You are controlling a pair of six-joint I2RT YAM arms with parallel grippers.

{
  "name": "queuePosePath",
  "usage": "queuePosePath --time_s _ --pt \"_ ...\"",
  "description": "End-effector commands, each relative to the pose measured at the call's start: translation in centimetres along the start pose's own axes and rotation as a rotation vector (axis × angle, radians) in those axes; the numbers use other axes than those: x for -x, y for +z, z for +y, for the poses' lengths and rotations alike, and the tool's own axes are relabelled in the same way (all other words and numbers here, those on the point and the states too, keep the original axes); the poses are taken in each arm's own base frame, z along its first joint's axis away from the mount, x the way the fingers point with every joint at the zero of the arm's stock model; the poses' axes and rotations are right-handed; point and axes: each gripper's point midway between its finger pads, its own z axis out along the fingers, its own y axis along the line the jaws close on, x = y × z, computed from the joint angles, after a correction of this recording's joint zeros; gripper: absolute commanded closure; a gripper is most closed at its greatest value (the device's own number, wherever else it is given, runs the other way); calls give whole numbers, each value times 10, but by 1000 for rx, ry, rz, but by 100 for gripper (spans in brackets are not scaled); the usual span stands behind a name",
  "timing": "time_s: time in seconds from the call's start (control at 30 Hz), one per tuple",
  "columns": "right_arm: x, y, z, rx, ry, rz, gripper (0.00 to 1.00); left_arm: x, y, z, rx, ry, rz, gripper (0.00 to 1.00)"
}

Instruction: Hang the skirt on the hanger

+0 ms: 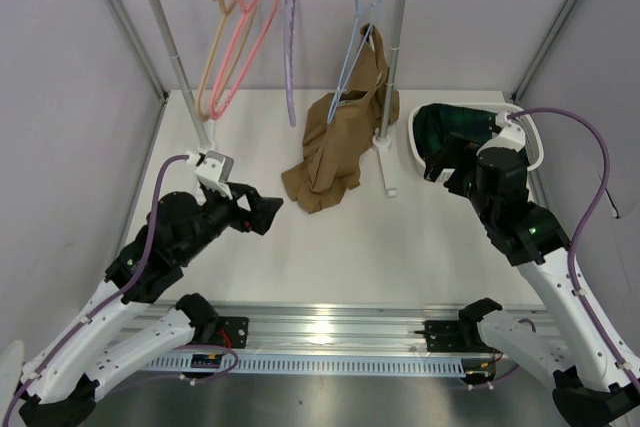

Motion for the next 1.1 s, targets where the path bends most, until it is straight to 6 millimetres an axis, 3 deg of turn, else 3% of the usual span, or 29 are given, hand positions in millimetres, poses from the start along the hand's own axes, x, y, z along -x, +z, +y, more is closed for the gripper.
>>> queuePosePath --time_s 0.0,0.33,0.43,0.47,0.5,0.53,0.57,0.6,0.63,0.67,0.7,0.73,0.8,0.83,0.9,0.93,0.97,1.0,1.07 --pt "13 -3 0 1 -2 -47 1 23 -6 -7 -22 -15 -54 9" --pt "16 -2 5 15 -16 -31 1 23 -9 -9 -33 -12 -55 9" --pt "20 18 -4 -31 -18 -13 1 23 -11 -12 -49 -11 -49 9" --pt "31 23 -2 -26 -10 -14 1 23 -11 -12 -51 -11 -50 9" --pt "24 47 -7 -43 -10 52 1 23 -12 -12 -53 -13 -52 9" --pt "35 60 -28 -86 36 60 1 22 -13 -13 -59 -15 -54 9" --pt "44 68 -23 -39 67 82 1 19 -11 -13 -59 -15 -49 9" --pt "48 80 -33 -62 89 89 1 19 -11 -14 -64 -16 -52 9" --pt "42 102 -50 -115 113 123 1 18 -11 -15 -72 -16 -50 9" --pt "54 113 -76 -176 172 95 1 15 -10 -14 -71 -15 -42 9" --pt "60 123 -86 -200 200 85 1 15 -10 -15 -76 -16 -44 9" --pt "48 144 -104 -248 231 125 2 15 -10 -16 -80 -15 -41 9" --pt "59 167 -124 -294 271 105 4 14 -8 -16 -83 -16 -37 9" --pt "41 190 -141 -338 282 160 5 15 -8 -18 -88 -18 -39 9" --pt "38 205 -166 -406 298 184 8 15 -8 -21 -104 -17 -29 9" --pt "46 210 -174 -428 303 177 9 15 -8 -22 -108 -15 -25 9" --pt "37 220 -189 -461 310 203 9 15 -8 -23 -111 -13 -21 9" --pt "41 220 -206 -493 322 193 9 12 -7 -22 -109 -10 -9 9" --pt "47 223 -221 -514 328 174 8 6 -6 -21 -112 0 3 9"
